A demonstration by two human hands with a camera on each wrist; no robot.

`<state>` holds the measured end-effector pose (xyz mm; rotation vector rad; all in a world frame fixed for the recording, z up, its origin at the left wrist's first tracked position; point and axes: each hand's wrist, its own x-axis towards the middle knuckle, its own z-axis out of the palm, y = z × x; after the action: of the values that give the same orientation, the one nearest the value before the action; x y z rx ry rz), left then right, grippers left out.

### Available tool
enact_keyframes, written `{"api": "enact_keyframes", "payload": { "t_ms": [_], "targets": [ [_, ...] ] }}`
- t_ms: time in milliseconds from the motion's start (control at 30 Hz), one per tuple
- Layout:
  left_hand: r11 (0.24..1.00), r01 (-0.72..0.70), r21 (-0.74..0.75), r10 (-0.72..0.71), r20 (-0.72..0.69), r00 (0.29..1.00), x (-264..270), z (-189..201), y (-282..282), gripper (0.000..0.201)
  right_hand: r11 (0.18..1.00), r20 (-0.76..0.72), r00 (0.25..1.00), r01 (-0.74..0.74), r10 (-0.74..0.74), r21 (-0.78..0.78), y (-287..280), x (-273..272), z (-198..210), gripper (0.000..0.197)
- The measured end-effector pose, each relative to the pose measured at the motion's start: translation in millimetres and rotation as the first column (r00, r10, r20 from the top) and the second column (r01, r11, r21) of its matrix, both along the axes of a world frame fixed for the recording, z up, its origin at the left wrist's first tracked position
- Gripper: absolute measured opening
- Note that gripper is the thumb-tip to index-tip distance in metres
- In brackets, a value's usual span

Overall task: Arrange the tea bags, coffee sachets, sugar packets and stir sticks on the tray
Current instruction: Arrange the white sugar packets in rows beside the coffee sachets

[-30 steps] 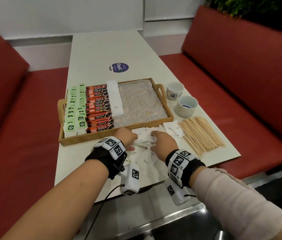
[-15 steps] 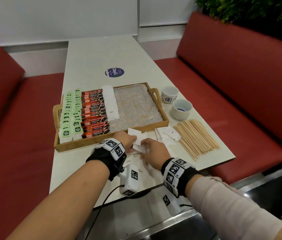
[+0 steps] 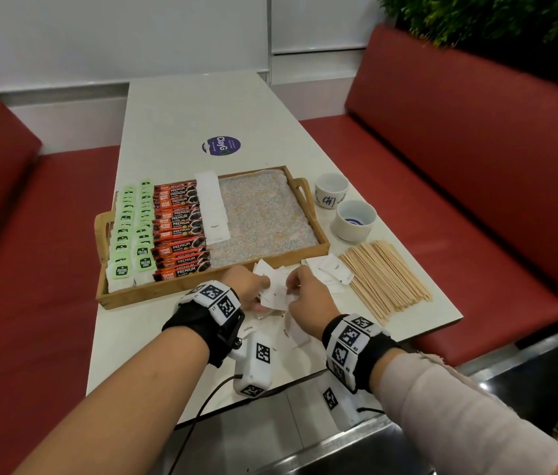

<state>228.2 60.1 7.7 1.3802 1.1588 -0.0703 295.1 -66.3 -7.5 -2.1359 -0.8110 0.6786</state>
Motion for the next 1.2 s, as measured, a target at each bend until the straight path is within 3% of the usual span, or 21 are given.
{"api": "enact_keyframes", "payload": {
  "t_ms": [200, 333, 533, 600, 733, 967, 1200],
  "targets": [
    [0.995, -0.028, -0.092, 0.036, 0.091, 0.995, -16, 8, 0, 0.015, 1.000, -0.018, 1.000, 0.008, -0.008, 0.015, 1, 7, -2, 0.034],
    [0.990, -0.051, -0.133, 0.072, 0.161, 0.984, -28, 8, 3, 0.020, 1.000, -0.032, 0.999, 0.002, -0.002, -0.001, 3, 12, -2, 0.034],
    [0.974, -0.076, -0.214, 0.145, 0.330, 0.933, -35, 11, 4, 0.023, 0.999, 0.038, 0.999, -0.033, 0.035, -0.043, 8, 16, 3, 0.020],
    [0.969, -0.091, -0.231, 0.173, 0.370, 0.913, -37, 12, 3, 0.025, 1.000, 0.053, 0.998, -0.026, 0.027, -0.017, 11, 16, 7, 0.008],
    [0.959, -0.128, -0.255, 0.232, 0.438, 0.869, -38, 12, 2, 0.029, 0.994, 0.020, 1.000, -0.017, 0.015, 0.110, 24, 11, 21, 0.018],
    [0.963, -0.197, -0.185, 0.267, 0.547, 0.793, -29, 19, 0, 0.017, 0.973, -0.045, 0.998, 0.055, -0.046, 0.224, 50, 1, 31, 0.018],
    [0.959, -0.270, -0.086, 0.268, 0.586, 0.764, -21, 34, 8, 0.026, 0.955, -0.028, 0.992, 0.126, -0.123, 0.269, 67, 1, 52, 0.016]
  ]
}}
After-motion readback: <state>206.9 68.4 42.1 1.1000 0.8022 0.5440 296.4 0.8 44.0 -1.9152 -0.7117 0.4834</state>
